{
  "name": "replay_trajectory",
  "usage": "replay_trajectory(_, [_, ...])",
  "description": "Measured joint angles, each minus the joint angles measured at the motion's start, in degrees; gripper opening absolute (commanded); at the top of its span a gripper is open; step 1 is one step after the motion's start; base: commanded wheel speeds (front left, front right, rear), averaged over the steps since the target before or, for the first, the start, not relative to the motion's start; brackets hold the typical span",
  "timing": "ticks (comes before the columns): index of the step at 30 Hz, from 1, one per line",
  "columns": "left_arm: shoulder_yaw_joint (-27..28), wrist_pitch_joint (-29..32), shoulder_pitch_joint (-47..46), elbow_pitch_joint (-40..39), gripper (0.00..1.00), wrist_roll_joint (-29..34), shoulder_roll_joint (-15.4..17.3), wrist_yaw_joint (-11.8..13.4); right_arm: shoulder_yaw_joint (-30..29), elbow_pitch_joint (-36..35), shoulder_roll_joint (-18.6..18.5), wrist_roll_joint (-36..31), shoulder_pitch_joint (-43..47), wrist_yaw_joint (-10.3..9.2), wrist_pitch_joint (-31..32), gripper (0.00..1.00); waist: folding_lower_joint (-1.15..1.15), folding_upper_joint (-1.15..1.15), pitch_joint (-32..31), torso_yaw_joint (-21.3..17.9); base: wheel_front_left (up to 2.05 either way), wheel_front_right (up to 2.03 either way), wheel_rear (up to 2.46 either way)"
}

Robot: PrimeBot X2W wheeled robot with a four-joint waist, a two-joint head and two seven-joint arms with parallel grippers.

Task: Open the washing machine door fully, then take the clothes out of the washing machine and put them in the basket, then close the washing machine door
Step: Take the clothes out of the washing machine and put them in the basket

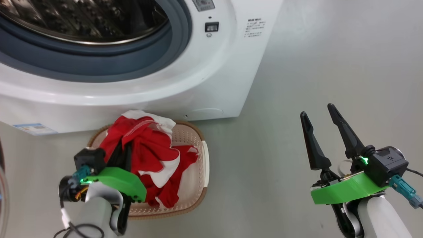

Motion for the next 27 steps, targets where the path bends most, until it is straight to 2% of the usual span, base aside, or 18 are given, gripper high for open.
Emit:
replay_trajectory(6, [-1.78, 0.07, -5.95, 13.05, 0.0, -3.28, -0.29, -0.29, 0.01, -0.11, 0.0, 0.0, -0.82, 0.0, 0.0, 1.0, 0.0, 0.0, 2.87, -0.67, 0.0, 0.0, 0.0])
replay_trajectory(12, [-3.39, 0.07, -11.11, 22.47, 0.0, -6.42, -0.65, -0.82, 0.09, -0.52, 0.0, 0.0, -2.2, 0.0, 0.0, 1.0, 0.0, 0.0, 5.38, -1.02, 0.0, 0.0, 0.0])
replay_trajectory(17, [-5.76, 0.38, -13.62, 27.25, 0.0, -8.81, -0.88, -1.81, 0.13, -0.57, -0.01, -0.01, -2.25, 0.0, 0.0, 1.0, 0.0, 0.0, 7.22, -1.11, 0.0, 0.0, 0.0])
replay_trajectory(27, [-8.67, 6.14, -15.77, 31.62, 0.0, -12.45, -0.92, -0.92, 0.3, -1.03, -0.01, -0.14, -3.75, 0.0, 0.0, 1.0, 0.0, 0.0, 9.88, -1.48, 0.0, 0.0, 0.0])
